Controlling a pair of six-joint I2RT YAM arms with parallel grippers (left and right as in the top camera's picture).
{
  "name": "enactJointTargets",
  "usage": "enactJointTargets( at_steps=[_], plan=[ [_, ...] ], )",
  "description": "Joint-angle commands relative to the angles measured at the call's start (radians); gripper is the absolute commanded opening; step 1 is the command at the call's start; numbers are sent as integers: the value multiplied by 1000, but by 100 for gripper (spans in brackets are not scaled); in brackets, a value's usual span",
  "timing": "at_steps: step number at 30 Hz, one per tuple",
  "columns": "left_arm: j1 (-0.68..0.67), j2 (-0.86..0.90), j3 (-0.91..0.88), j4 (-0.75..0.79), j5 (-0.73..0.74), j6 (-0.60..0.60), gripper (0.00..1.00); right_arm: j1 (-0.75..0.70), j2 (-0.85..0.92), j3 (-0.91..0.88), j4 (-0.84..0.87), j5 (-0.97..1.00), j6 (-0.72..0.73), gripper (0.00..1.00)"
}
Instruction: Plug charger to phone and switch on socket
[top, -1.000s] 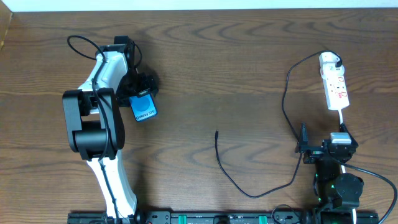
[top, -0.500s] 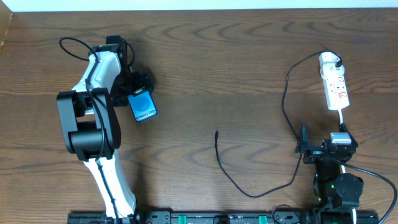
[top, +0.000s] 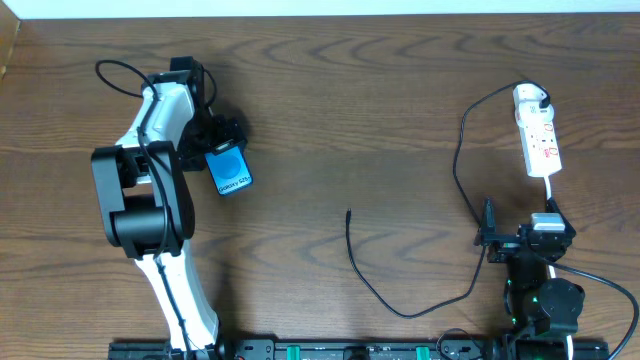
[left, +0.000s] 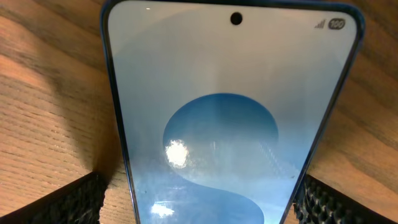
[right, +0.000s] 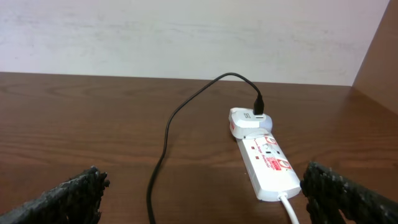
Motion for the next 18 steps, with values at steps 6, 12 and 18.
enactJointTargets(
  at_steps=[6, 12, 18],
  plan=[
    [-46, 55, -8, 30, -25, 21, 96, 8, -6, -2, -5, 3, -5, 99],
    [-45, 55, -9, 56, -27, -7, 96, 8, -6, -2, -5, 3, -5, 99],
    [-45, 55, -9, 73, -28, -24, 96, 8, -6, -2, -5, 3, -5, 99]
  ],
)
